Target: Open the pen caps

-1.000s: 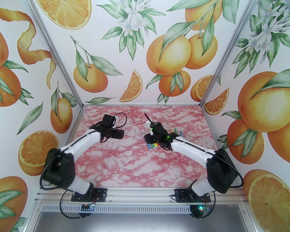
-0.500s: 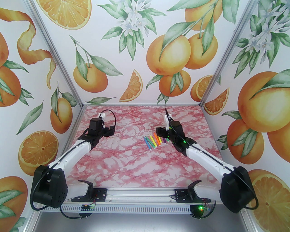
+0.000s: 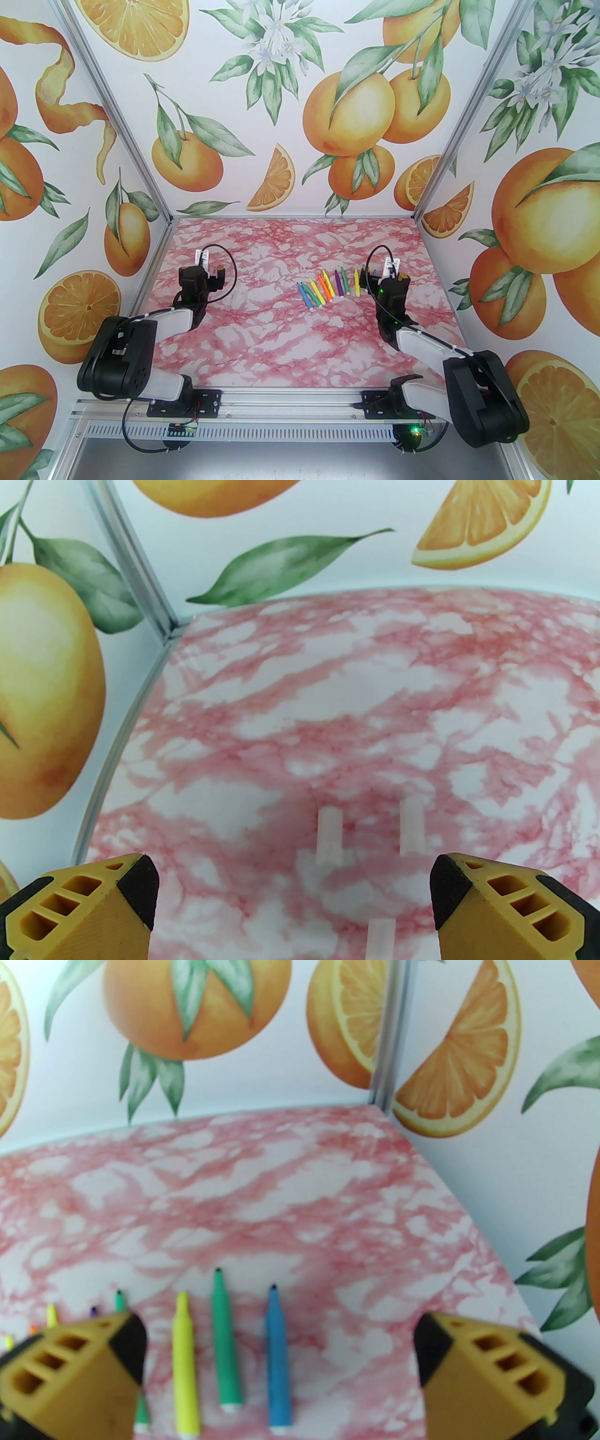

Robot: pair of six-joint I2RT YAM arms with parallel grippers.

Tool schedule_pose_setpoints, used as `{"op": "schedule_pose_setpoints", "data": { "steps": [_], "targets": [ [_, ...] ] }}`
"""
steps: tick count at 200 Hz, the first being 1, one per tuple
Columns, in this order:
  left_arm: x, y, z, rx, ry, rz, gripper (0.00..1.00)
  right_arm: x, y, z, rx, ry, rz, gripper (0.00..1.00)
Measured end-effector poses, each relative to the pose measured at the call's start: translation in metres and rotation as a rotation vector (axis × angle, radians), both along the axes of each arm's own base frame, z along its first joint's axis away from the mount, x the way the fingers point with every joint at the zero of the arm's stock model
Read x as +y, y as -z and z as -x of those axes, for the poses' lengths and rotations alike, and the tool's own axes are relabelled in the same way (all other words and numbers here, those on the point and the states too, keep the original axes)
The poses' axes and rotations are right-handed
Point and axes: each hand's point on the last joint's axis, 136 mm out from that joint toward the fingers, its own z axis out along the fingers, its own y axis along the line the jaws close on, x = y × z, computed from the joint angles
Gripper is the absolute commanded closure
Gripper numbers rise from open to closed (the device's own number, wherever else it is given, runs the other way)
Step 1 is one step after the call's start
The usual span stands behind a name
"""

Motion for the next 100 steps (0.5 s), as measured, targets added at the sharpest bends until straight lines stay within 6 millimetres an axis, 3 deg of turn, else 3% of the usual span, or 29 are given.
{"op": "schedule_pose_setpoints", "data": {
  "steps": [39,100],
  "targets": [
    [-0.002,0.005,0.003,-0.072,0.02,-0.006,0.0,0.001,0.007,-0.008,-0.033,-0.006,-0.001,0.0],
    [0.0,0.021,0.003,-0.078,0.036,0.014,0.0,0.01,0.052,-0.003,0.008,-0.072,0.02,0.0]
  ]
}}
